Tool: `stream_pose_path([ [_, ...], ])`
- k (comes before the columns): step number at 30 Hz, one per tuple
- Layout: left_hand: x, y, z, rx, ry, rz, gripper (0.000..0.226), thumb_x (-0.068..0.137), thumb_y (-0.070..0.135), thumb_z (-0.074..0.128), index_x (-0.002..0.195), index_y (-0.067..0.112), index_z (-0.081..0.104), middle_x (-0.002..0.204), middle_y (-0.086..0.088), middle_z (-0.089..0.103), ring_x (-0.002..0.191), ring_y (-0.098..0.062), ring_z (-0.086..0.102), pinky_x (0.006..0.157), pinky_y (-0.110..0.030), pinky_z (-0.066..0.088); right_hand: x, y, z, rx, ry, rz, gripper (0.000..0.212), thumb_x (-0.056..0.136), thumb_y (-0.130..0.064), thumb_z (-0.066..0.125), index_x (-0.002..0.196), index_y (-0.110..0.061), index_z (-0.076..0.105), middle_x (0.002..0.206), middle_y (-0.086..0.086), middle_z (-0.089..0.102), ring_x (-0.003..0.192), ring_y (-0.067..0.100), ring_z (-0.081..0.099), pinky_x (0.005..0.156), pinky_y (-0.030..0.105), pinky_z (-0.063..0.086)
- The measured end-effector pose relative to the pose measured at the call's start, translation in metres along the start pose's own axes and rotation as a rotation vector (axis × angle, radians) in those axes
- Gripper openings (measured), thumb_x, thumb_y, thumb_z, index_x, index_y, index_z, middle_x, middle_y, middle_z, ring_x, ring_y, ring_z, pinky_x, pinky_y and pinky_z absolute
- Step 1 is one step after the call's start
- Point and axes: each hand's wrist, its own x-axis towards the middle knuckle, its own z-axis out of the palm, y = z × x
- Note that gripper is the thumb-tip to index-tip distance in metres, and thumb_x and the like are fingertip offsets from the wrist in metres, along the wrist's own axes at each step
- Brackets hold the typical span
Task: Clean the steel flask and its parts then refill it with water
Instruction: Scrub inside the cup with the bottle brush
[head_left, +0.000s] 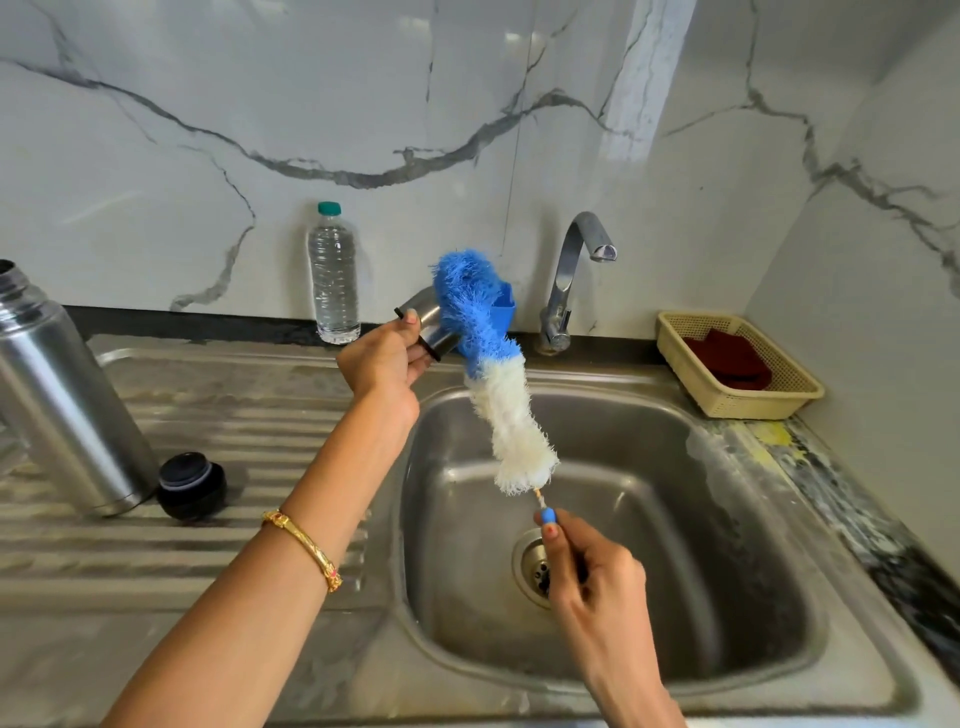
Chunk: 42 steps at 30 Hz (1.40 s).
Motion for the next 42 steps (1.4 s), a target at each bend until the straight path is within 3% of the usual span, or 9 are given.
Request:
stream_pose_path([
  [7, -0.003, 0.004, 0.005, 0.174, 0.001, 0.291, 0.010, 0.082, 0.006, 0.069, 0.092, 0.006, 0.069, 0.058, 0.009, 0.060, 0.053, -0.004, 0.049, 0.057, -0.018, 0.050, 0.005, 0.000, -0.004, 0.121, -0.036, 0.108, 0.023, 0.093, -0.016, 0.052, 0.080, -0.004, 0.068, 0.044, 0.000, 0.029, 0.046, 0.012, 0.025, 0.044, 0.019, 0.022],
  [14, -0.010, -0.004, 0.006, 0.151, -0.072, 0.227, 0.009, 0.083, 0.005, 0.067, 0.077, 0.011, 0.066, 0.061, 0.007, 0.061, 0.049, 0.000, 0.055, 0.052, -0.013, 0.051, 0.015, -0.004, -0.002, 0.171, -0.013, 0.138, 0.024, 0.093, -0.019, 0.051, 0.078, -0.022, 0.069, 0.045, -0.005, 0.028, 0.048, 0.011, 0.029, 0.051, 0.031, 0.036],
  [17, -0.005, -0.001, 0.005, 0.126, -0.042, 0.244, 0.025, 0.082, -0.004, 0.064, 0.065, 0.014, 0.064, 0.052, 0.009, 0.061, 0.056, -0.010, 0.059, 0.058, -0.022, 0.053, 0.007, -0.008, -0.005, 0.114, -0.050, 0.072, 0.025, 0.093, -0.023, 0.051, 0.071, -0.025, 0.065, 0.040, -0.004, 0.028, 0.042, 0.008, 0.026, 0.045, 0.016, 0.025],
  [20, -0.001, -0.004, 0.008, 0.215, -0.047, 0.302, 0.032, 0.078, -0.010, 0.060, 0.062, 0.017, 0.065, 0.062, 0.001, 0.063, 0.069, -0.020, 0.056, 0.071, -0.036, 0.052, 0.004, -0.012, -0.005, 0.033, -0.041, 0.040, 0.024, 0.093, -0.022, 0.052, 0.071, -0.018, 0.063, 0.037, -0.003, 0.032, 0.042, 0.012, 0.027, 0.043, 0.018, 0.023],
  [23, -0.013, -0.009, 0.011, 0.251, -0.131, 0.347, 0.010, 0.081, 0.000, 0.066, 0.087, 0.007, 0.069, 0.072, 0.002, 0.063, 0.064, -0.007, 0.056, 0.074, -0.029, 0.050, 0.017, -0.017, -0.006, 0.033, 0.010, 0.050, 0.029, 0.093, -0.022, 0.051, 0.066, -0.027, 0.057, 0.036, -0.004, 0.033, 0.042, 0.012, 0.028, 0.042, 0.019, 0.024],
  [27, -0.010, -0.008, 0.014, 0.265, -0.133, 0.390, 0.023, 0.082, 0.000, 0.066, 0.104, 0.006, 0.064, 0.070, 0.005, 0.063, 0.050, 0.009, 0.055, 0.069, -0.019, 0.051, 0.022, -0.016, -0.006, 0.014, 0.057, 0.038, 0.025, 0.094, -0.021, 0.051, 0.073, -0.016, 0.065, 0.037, -0.005, 0.033, 0.045, 0.010, 0.027, 0.046, 0.022, 0.027],
  [31, -0.003, -0.010, 0.006, 0.393, -0.161, 0.544, 0.020, 0.082, -0.007, 0.061, 0.081, 0.010, 0.071, 0.058, 0.021, 0.063, 0.053, 0.007, 0.052, 0.058, -0.014, 0.048, 0.000, -0.017, 0.002, -0.050, 0.085, -0.101, 0.026, 0.088, -0.029, 0.050, 0.080, -0.015, 0.070, 0.037, -0.009, 0.035, 0.045, 0.015, 0.035, 0.049, 0.028, 0.033],
  [38, -0.005, 0.002, 0.000, 0.568, -0.195, 0.812, 0.024, 0.082, -0.003, 0.064, 0.106, -0.006, 0.065, 0.095, 0.005, 0.061, 0.073, 0.012, 0.056, 0.072, -0.001, 0.043, 0.015, -0.014, -0.020, 0.109, 0.009, 0.079, 0.025, 0.093, -0.019, 0.051, 0.075, -0.015, 0.068, 0.041, -0.005, 0.026, 0.042, 0.008, 0.025, 0.042, 0.016, 0.022],
  [42, -0.002, 0.003, 0.000, 0.570, -0.185, 0.792, 0.027, 0.082, -0.004, 0.064, 0.109, -0.008, 0.063, 0.099, 0.000, 0.061, 0.087, -0.010, 0.061, 0.076, -0.004, 0.046, 0.010, -0.019, -0.017, 0.161, -0.013, 0.059, 0.021, 0.092, -0.021, 0.052, 0.080, -0.023, 0.069, 0.041, -0.005, 0.029, 0.043, 0.007, 0.027, 0.043, 0.019, 0.025],
])
